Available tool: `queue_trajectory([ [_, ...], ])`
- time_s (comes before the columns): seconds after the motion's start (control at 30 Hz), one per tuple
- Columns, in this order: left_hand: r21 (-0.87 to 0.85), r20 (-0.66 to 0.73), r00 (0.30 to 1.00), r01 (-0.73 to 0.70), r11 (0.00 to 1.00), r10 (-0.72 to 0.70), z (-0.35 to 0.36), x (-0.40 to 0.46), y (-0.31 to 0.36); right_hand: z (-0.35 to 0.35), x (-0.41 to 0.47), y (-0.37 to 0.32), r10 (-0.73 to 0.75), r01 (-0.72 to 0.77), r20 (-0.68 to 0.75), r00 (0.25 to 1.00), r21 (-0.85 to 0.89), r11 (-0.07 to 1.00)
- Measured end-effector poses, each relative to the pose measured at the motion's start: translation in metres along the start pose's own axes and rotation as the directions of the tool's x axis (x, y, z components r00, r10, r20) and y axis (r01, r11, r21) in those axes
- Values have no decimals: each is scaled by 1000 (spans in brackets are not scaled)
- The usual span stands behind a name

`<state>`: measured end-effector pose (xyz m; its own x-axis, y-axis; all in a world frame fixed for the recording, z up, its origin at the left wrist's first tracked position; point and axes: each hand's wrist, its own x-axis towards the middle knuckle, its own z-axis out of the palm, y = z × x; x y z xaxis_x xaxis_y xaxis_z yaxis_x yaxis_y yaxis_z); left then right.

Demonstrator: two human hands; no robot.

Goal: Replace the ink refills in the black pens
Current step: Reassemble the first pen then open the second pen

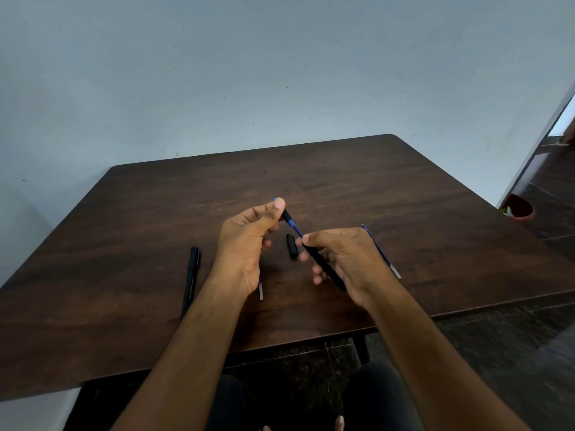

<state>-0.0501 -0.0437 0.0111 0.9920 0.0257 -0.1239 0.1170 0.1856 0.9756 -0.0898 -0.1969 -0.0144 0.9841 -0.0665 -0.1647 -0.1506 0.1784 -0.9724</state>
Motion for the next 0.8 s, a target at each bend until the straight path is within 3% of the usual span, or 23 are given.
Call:
queue_trajectory([
  [0.2, 15, -86, 994, -71, 997, 72, -8, 5, 6, -6, -5, -2, 68, -70, -47, 997, -58, 996],
  [0.33, 298, -14, 998, -60, 953, 67, -12, 1, 7, -8, -6, -3, 50, -49, -91, 995, 17, 999],
  [0.43, 527, 82, 996, -79, 846, 42, -9, -5, 1, -8, -5, -4, 34, -28, -123, 992, 50, 998],
  [0.57, 779, 69, 998, -50, 625, -6, -2, -6, -7, -7, -4, -3, 18, -9, -146, 989, 61, 998],
  [0.67, 870, 29, 997, 7, 492, -65, 7, -3, -9, -8, -5, -3, 15, -4, -156, 988, 73, 997],
  [0.8, 915, -19, 998, 40, 402, -55, 14, 0, -15, -8, -8, -2, 21, -8, -144, 989, 89, 996],
])
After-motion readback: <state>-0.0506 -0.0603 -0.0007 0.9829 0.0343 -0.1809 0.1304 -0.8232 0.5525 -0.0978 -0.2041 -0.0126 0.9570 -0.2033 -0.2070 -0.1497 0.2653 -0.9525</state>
